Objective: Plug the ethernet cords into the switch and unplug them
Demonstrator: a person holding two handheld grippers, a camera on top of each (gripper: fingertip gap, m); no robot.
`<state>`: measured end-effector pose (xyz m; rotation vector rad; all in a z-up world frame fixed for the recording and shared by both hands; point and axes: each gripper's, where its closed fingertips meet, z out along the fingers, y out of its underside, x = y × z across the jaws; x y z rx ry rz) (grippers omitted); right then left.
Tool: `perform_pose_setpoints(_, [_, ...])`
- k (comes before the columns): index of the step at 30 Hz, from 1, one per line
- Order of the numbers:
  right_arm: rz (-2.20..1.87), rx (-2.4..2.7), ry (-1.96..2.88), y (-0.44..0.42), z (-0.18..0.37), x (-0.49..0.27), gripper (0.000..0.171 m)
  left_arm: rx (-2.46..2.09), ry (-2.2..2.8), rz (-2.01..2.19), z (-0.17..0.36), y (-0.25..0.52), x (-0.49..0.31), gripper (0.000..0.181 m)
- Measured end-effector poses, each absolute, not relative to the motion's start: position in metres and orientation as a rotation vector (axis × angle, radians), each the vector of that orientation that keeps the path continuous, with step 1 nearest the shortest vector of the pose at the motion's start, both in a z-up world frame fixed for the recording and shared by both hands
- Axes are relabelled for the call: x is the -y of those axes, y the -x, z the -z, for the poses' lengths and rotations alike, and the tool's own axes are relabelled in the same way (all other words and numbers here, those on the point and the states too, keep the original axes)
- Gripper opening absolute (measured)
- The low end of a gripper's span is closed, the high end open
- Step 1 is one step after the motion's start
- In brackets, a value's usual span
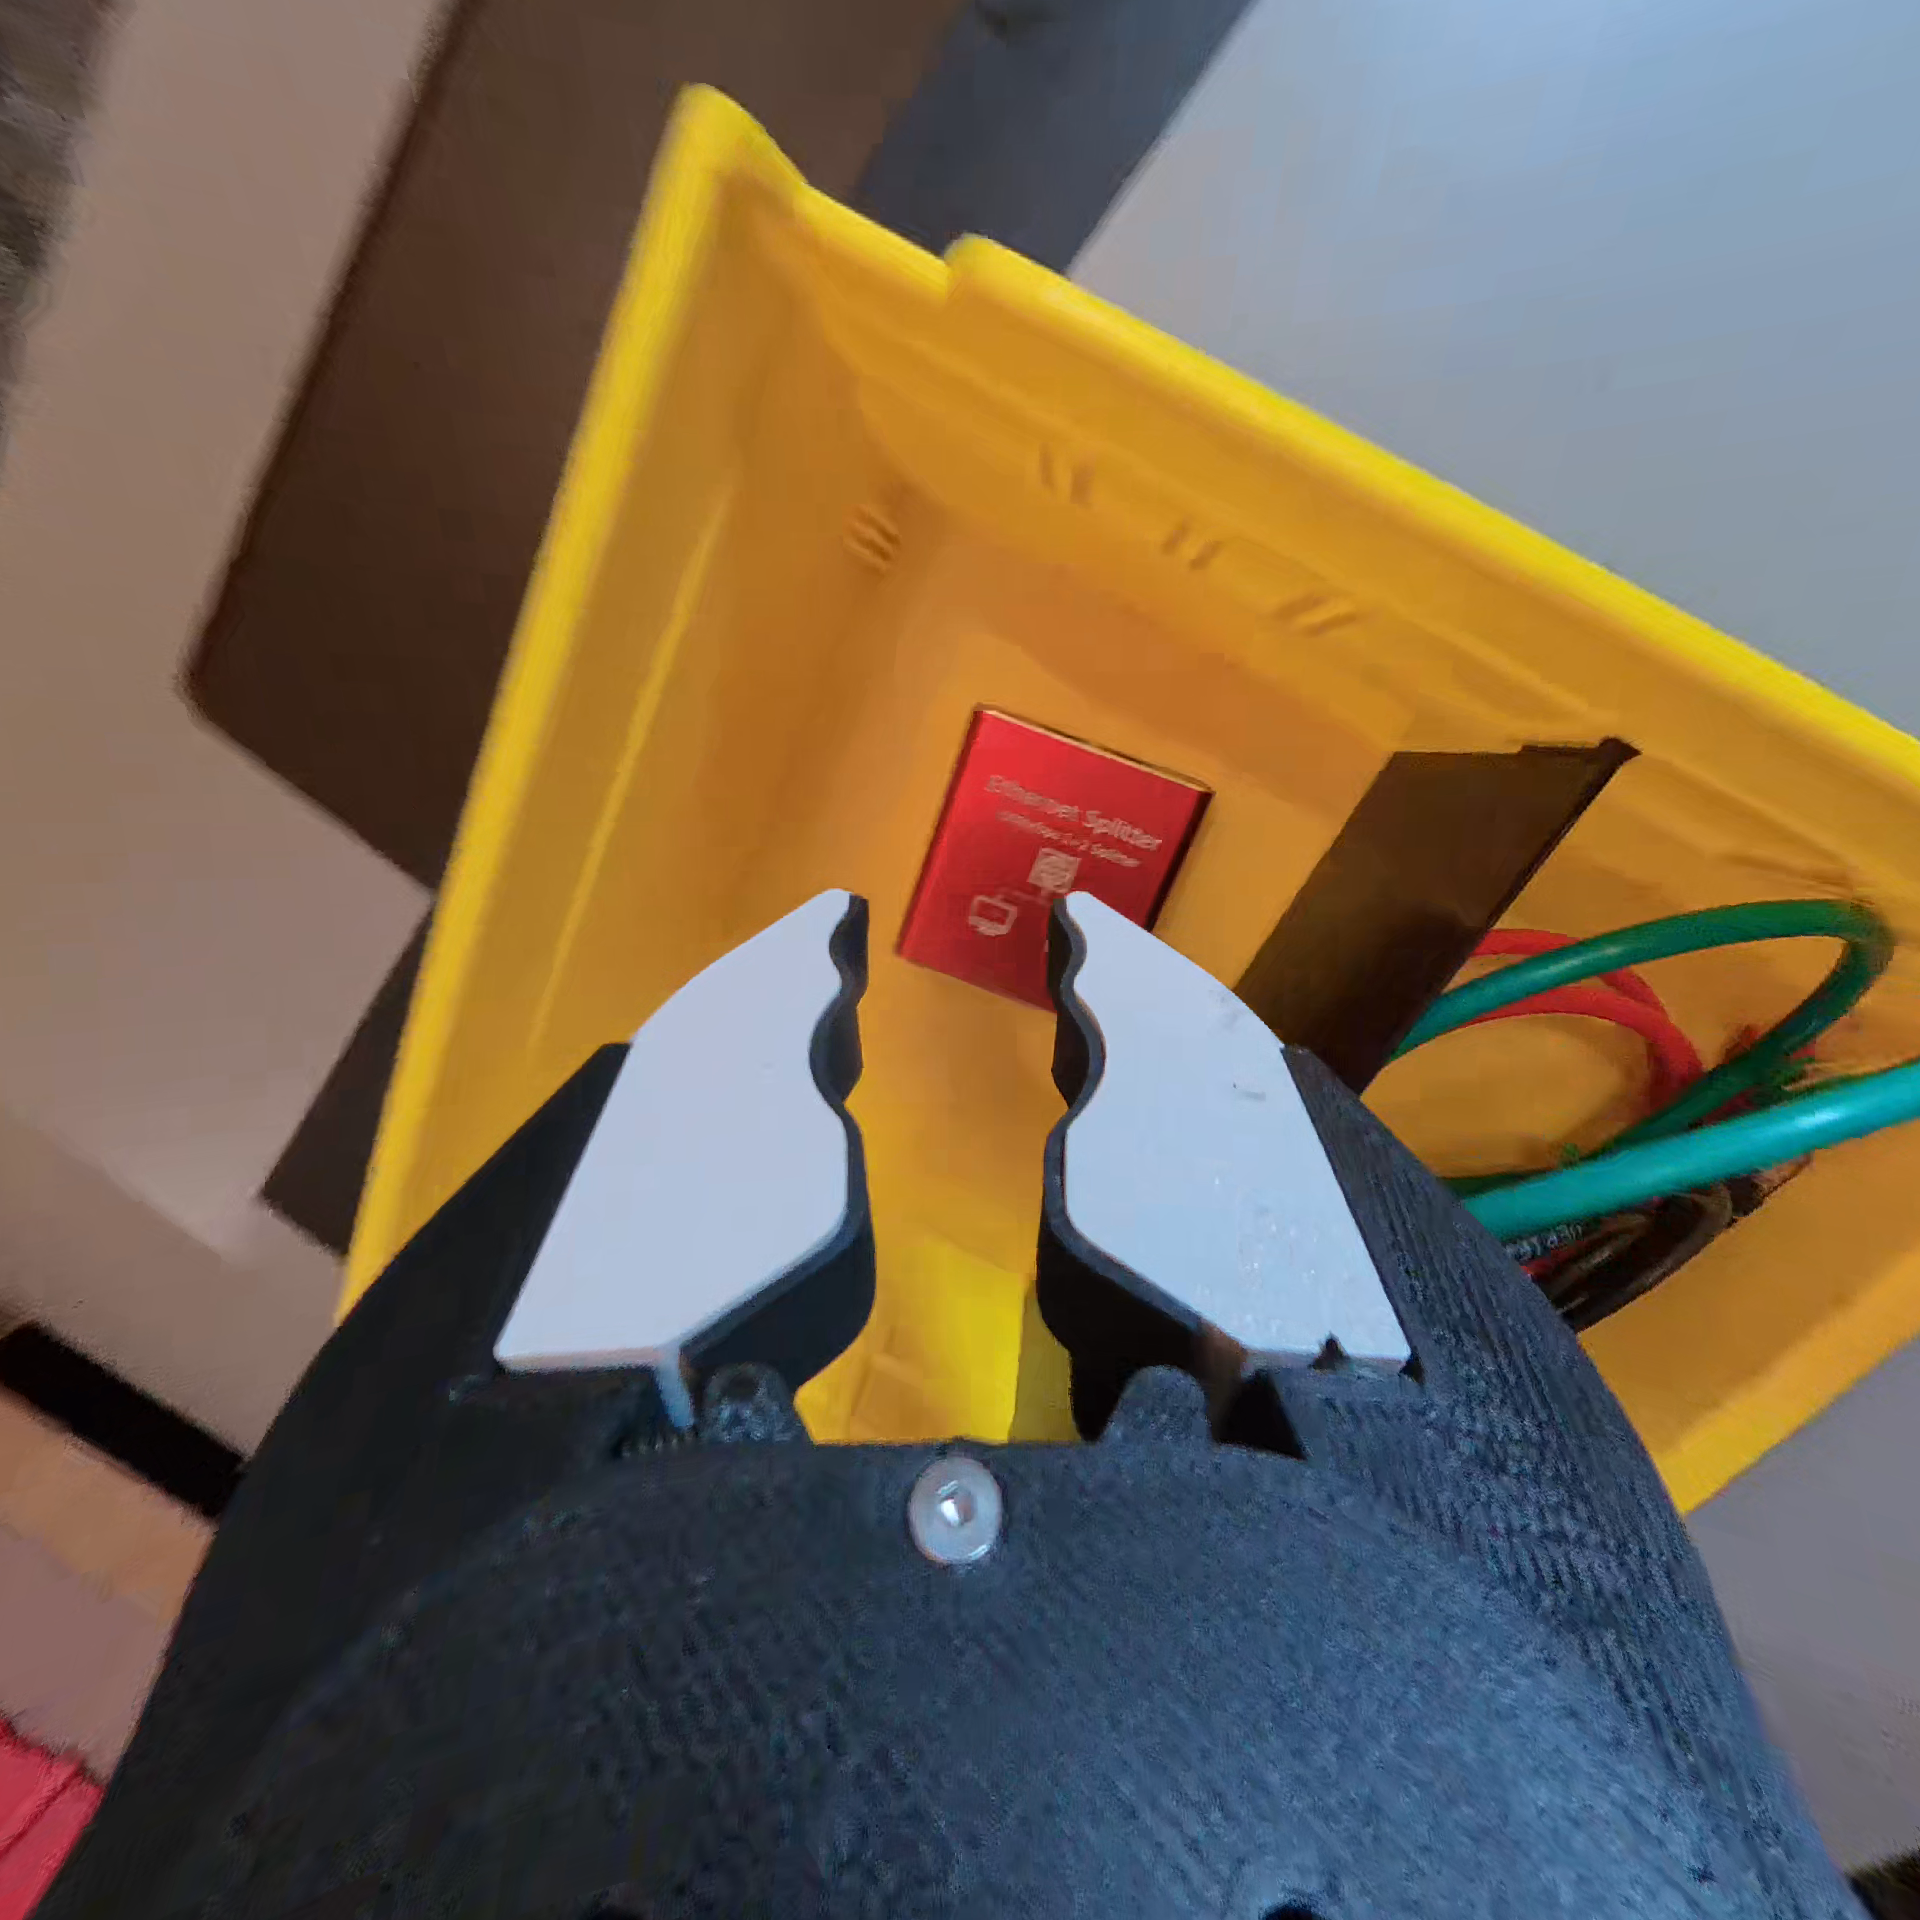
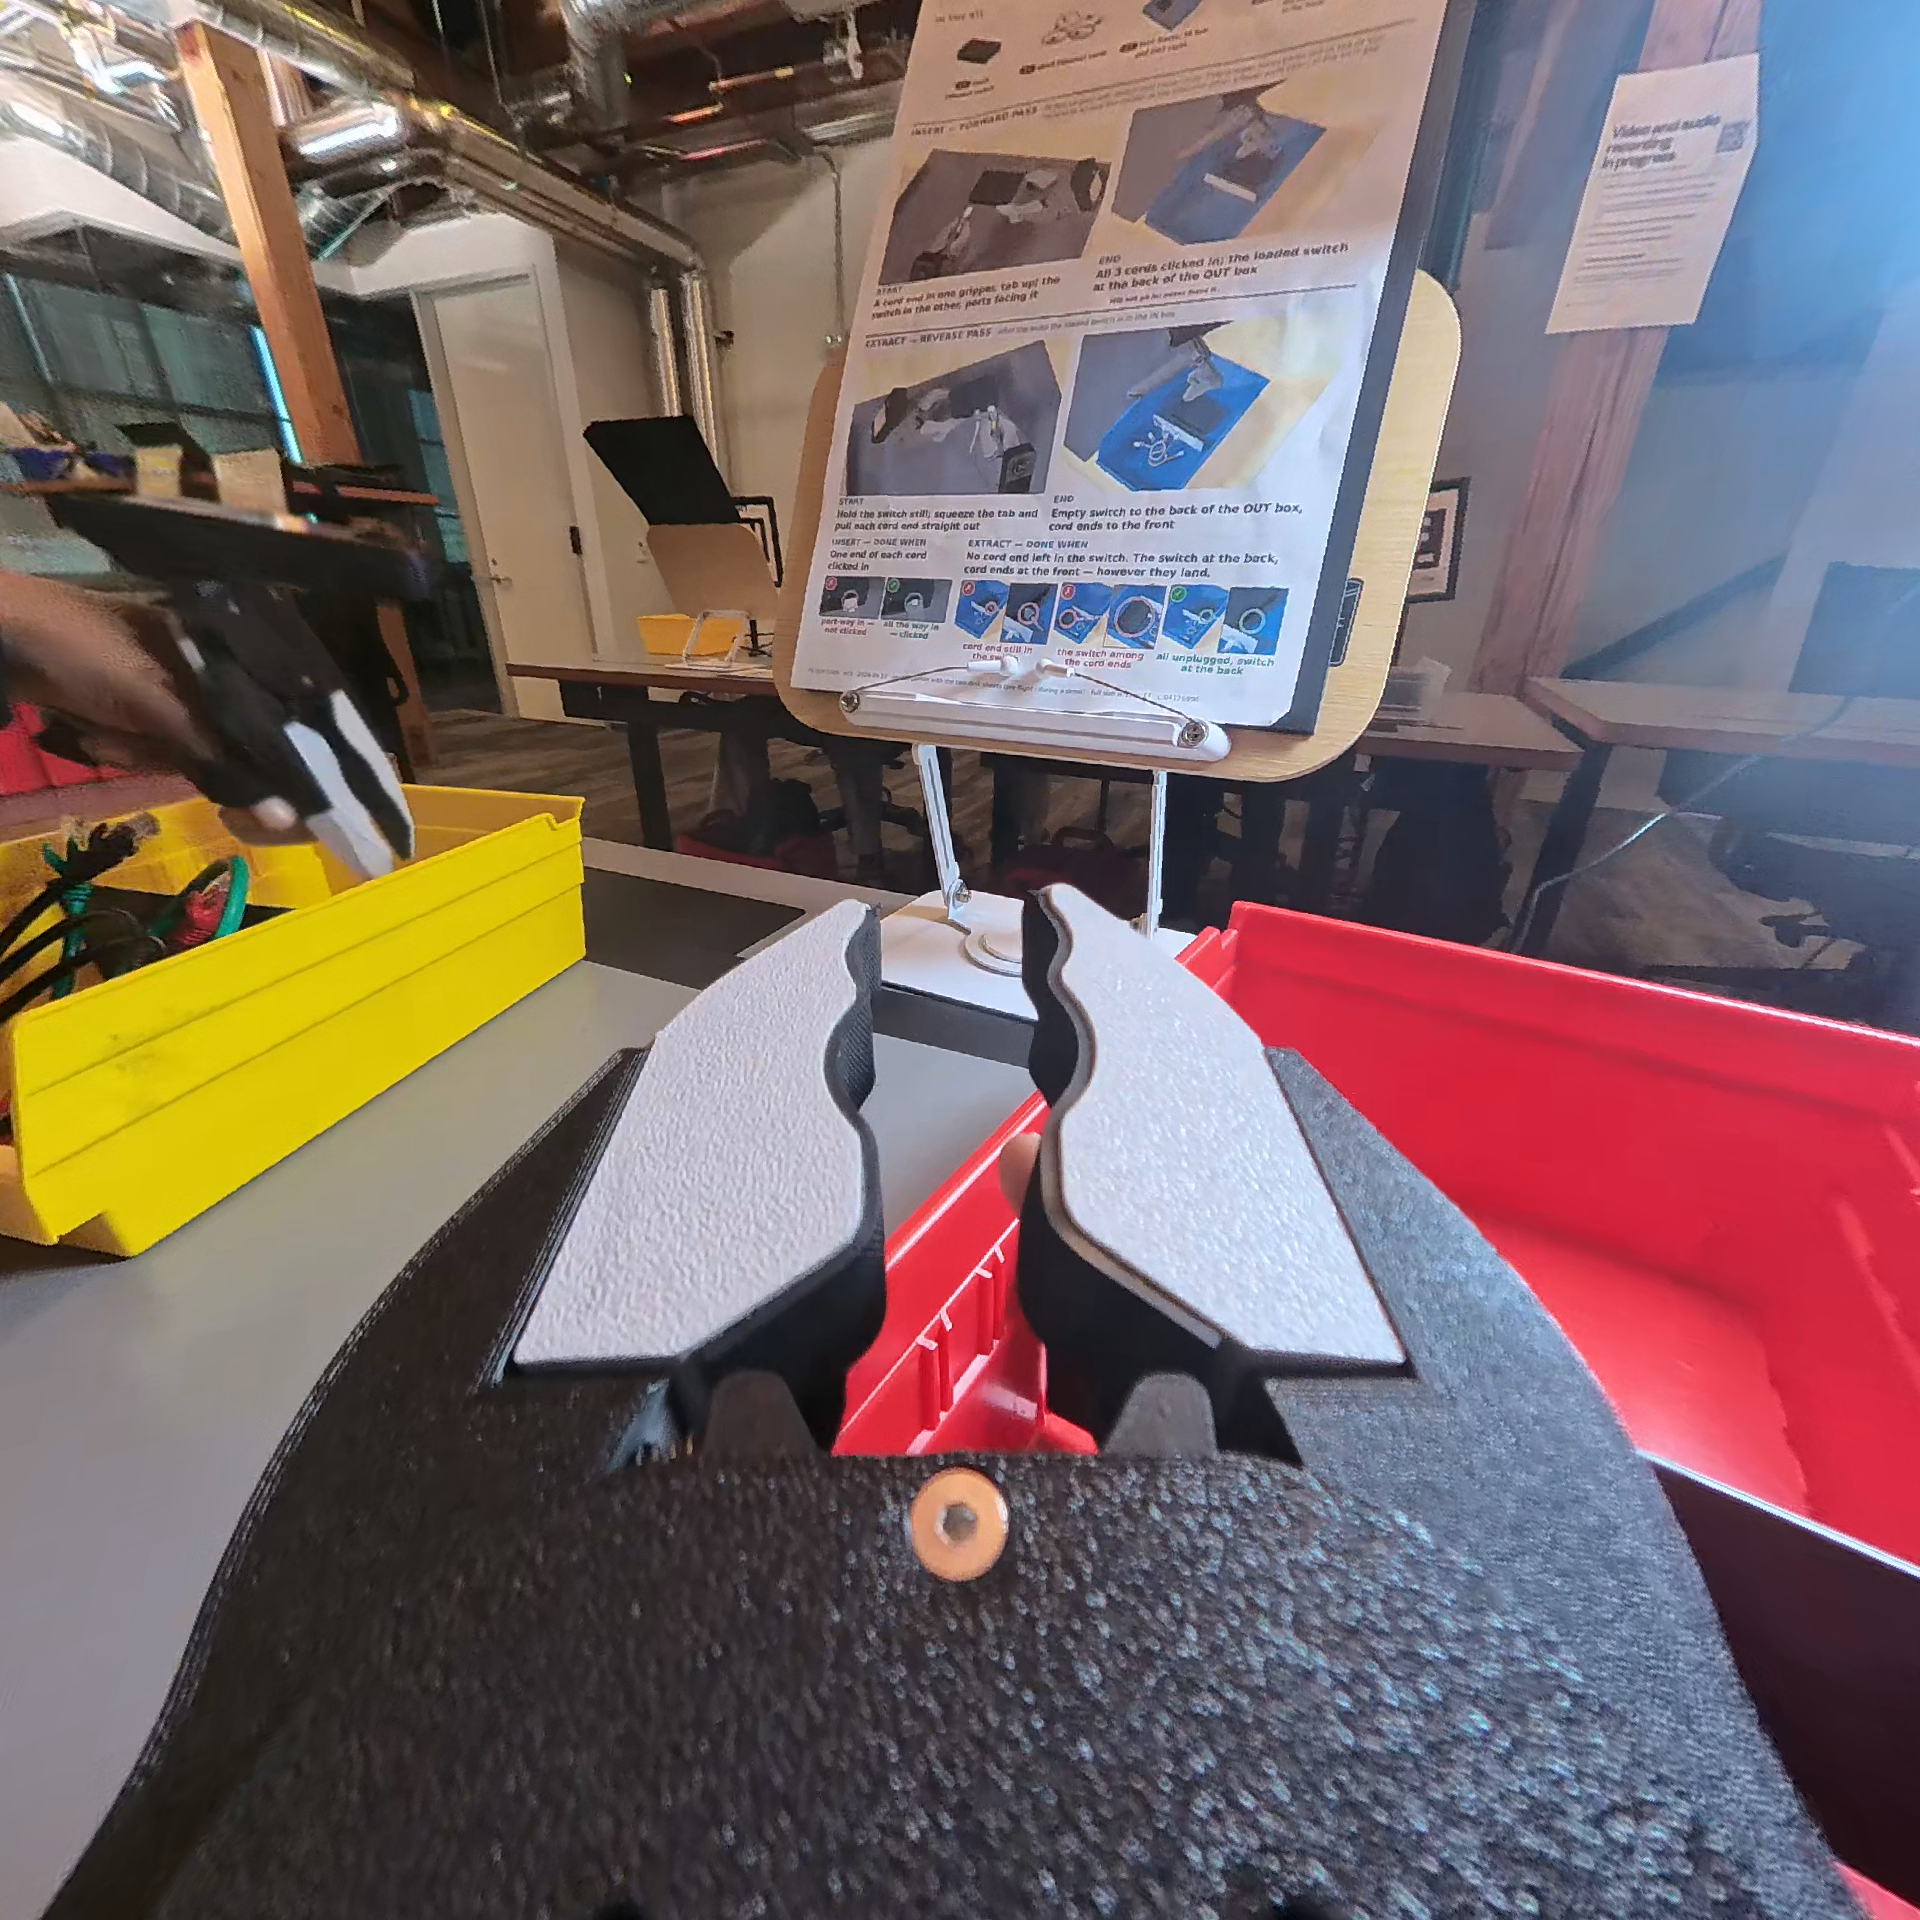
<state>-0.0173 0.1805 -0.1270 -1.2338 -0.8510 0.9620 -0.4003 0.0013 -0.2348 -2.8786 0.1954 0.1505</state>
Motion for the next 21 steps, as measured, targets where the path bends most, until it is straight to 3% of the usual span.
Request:
perform_pose_setpoints(6, [-0.965,0.843,1.238,0.019,0.128,-0.183,0.024,-0.323,3.055,-0.056,0.278,0.391,0.005,0.049])
perform_pose_setpoints(14, [-0.974,0.832,1.24,0.016,0.127,-0.185,0.023,-0.351,3.173,0.129,0.292,0.377,0.019,0.08])
perform_pose_setpoints(21, [-0.983,0.823,1.247,0.014,0.126,-0.187,0.023,-0.199,2.992,0.332,0.294,0.376,0.007,0.065])
